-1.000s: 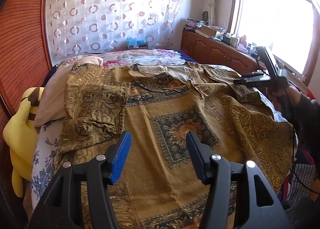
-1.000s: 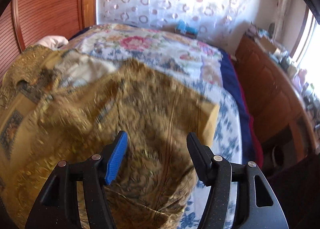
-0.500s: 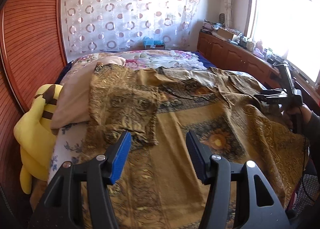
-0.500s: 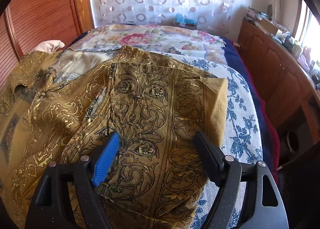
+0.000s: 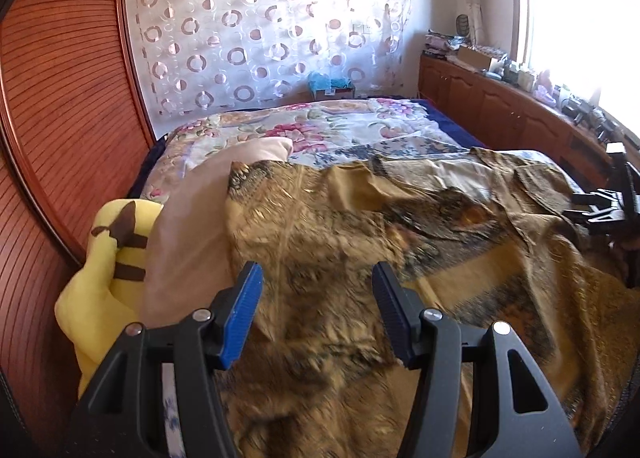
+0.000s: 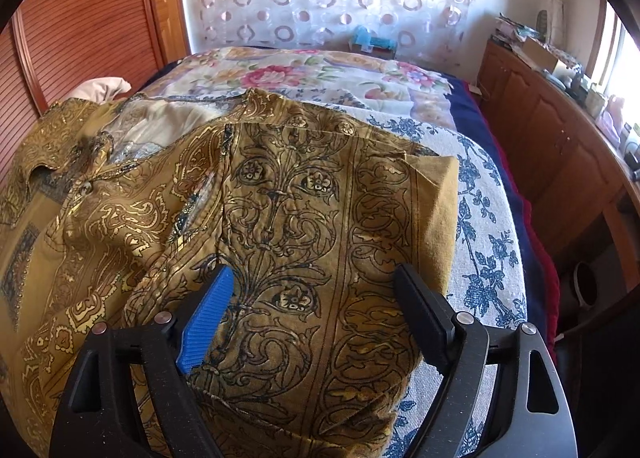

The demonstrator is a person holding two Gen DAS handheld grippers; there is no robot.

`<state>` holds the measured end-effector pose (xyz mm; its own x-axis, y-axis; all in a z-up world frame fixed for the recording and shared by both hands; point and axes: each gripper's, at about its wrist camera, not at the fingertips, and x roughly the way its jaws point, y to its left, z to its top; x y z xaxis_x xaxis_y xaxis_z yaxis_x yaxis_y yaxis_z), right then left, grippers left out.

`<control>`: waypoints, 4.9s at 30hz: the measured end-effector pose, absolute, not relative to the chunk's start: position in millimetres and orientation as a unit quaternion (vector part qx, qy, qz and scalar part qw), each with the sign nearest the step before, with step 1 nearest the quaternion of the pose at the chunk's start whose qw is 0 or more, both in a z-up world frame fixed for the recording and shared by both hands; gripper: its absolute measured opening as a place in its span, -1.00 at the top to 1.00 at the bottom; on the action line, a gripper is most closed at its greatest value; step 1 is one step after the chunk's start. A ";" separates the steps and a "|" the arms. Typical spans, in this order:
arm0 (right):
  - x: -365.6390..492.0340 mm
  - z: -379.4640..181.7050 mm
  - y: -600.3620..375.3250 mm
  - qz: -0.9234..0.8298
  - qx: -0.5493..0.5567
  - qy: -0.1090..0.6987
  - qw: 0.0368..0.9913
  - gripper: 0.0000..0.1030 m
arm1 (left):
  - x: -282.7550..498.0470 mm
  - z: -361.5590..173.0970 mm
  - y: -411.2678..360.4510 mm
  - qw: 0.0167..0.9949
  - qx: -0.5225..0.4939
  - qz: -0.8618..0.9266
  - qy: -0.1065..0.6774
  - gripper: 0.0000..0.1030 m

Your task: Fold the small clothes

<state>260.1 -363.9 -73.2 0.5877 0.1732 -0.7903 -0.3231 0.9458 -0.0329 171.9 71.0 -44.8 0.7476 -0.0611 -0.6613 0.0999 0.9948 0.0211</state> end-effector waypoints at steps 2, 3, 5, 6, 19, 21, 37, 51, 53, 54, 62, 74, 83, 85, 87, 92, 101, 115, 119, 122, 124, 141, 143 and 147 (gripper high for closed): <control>260.1 -73.2 -363.7 0.140 -0.087 0.432 0.887 -0.64 | 183.3 -46.9 73.6 0.932 0.029 -0.040 0.358 -0.11; 260.0 -73.4 -363.8 0.140 -0.087 0.432 0.887 -0.64 | 188.5 -48.1 74.4 0.932 0.030 -0.038 0.360 -0.11; 259.9 -73.4 -363.6 0.140 -0.087 0.432 0.887 -0.64 | 198.4 -48.8 76.3 0.930 0.031 -0.036 0.364 -0.11; 259.9 -73.4 -363.6 0.140 -0.087 0.432 0.887 -0.64 | 203.6 -49.9 76.9 0.930 0.033 -0.034 0.365 -0.11; 260.0 -73.6 -363.3 0.140 -0.087 0.432 0.887 -0.64 | 253.4 -54.1 111.2 0.926 0.033 -0.041 0.373 -0.11; 260.0 -73.5 -363.3 0.139 -0.087 0.432 0.887 -0.64 | 259.2 -53.5 116.4 0.926 0.037 -0.038 0.375 -0.11; 260.1 -73.3 -363.3 0.139 -0.087 0.432 0.887 -0.65 | 279.3 -71.9 128.6 0.917 0.002 -0.046 0.396 0.28; 260.0 -73.5 -363.0 0.139 -0.086 0.432 0.887 -0.65 | 275.2 -74.7 123.7 0.916 -0.012 -0.087 0.390 0.99; 259.7 -73.3 -362.8 0.139 -0.086 0.432 0.887 -0.65 | 271.7 -71.6 117.7 0.920 -0.001 -0.088 0.382 0.99; 260.0 -73.4 -362.7 0.139 -0.086 0.432 0.887 -0.65 | 270.2 -69.8 116.1 0.921 -0.001 -0.091 0.380 1.00; 253.8 -58.6 -368.1 0.134 -0.084 0.400 0.903 -0.64 | 252.5 -49.2 106.9 0.934 -0.005 -0.095 0.343 1.00; 300.0 -59.0 -429.4 0.100 -0.005 0.438 0.893 -0.51 | 230.0 -37.4 81.3 0.940 0.006 -0.123 0.317 1.00; 316.8 -62.4 -420.8 0.103 -0.032 0.439 0.892 0.26 | 222.7 -34.6 73.9 0.942 0.004 -0.130 0.309 1.00; 319.4 -61.7 -416.3 0.113 -0.038 0.440 0.890 0.55 | 219.2 -32.5 72.5 0.943 0.002 -0.133 0.304 1.00; 318.5 -60.5 -411.2 0.124 -0.042 0.442 0.888 0.90 | 213.7 -29.2 70.5 0.944 0.001 -0.136 0.299 1.00; 297.7 -39.6 -401.9 0.136 -0.041 0.400 0.905 0.98 | 187.6 -11.6 70.3 0.952 -0.008 -0.140 0.272 1.00; 221.1 25.2 -399.2 0.160 -0.041 0.314 0.935 0.98 | 117.6 16.1 80.8 0.964 -0.009 -0.130 0.233 1.00; 57.7 23.6 -408.8 0.182 -0.045 0.317 0.930 0.98 | -10.6 -31.2 125.7 0.962 -0.067 -0.081 0.250 1.00; 27.7 -6.3 -416.9 0.179 -0.028 0.358 0.916 0.98 | -19.3 -59.3 138.4 0.955 -0.082 -0.058 0.278 1.00; 10.1 -19.9 -422.7 0.180 -0.016 0.374 0.910 0.98 | -27.1 -72.3 136.0 0.952 -0.082 -0.054 0.288 1.00; 5.1 -27.4 -424.1 0.180 -0.009 0.385 0.905 0.98 | -32.6 -77.7 134.5 0.952 -0.074 -0.057 0.292 1.00; -6.5 -22.6 -418.7 0.171 -0.042 0.378 0.909 0.95 | -67.5 -29.5 153.0 0.971 -0.043 -0.062 0.228 0.25; -7.3 -16.9 -420.8 0.170 -0.043 0.372 0.912 0.93 | -64.0 -23.4 154.2 0.971 -0.041 -0.060 0.229 0.18; -9.6 -3.0 -424.6 0.164 -0.049 0.356 0.919 0.87 | -51.1 -16.3 153.0 0.970 -0.033 -0.055 0.234 0.00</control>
